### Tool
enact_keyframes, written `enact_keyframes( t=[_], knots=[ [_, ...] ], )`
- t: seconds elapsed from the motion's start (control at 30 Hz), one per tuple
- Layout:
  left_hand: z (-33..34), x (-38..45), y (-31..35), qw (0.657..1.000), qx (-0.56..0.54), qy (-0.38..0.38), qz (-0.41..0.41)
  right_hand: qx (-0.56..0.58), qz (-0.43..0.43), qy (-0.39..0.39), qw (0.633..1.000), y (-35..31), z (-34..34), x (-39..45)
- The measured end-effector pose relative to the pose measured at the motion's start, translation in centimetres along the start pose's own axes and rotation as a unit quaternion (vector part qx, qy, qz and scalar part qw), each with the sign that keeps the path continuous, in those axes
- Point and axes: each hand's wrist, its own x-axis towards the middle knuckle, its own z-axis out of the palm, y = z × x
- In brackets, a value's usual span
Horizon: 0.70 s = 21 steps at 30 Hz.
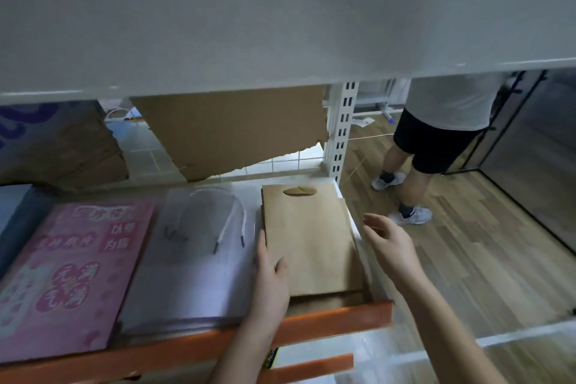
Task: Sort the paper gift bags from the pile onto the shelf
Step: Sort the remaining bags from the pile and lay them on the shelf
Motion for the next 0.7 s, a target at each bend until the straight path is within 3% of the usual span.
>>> enact_keyframes(
  t=[0.1,0.3,0.43,0.53,0.7],
  knots=[
    [0.5,-0.3,-0.1,0.988,0.148,0.03,0.032,-0.011,0.001,-0.015,1.0,0.4,0.6,-0.2],
    [0.3,-0.5,-0.6,0.915,0.387,0.022,0.11,-0.054,-0.014,-0.035,0.998,0.9,1.8,-0.9],
    [-1.1,-0.5,-0.5,0.903,0.38,0.042,0.196,-0.096,-0.058,-0.02,0.993,1.0,3.0,-1.4],
    [-3.6,0.3,-1.2,0.865,0.398,0.112,0.284,-0.141,-0.072,-0.021,0.987,1.5,4.3,-1.4],
    [-8.2,1.6,-3.0,0.835,0.438,0.178,0.281,-0.163,-0.092,-0.015,0.982,1.3,5.7,-1.6]
  ],
)
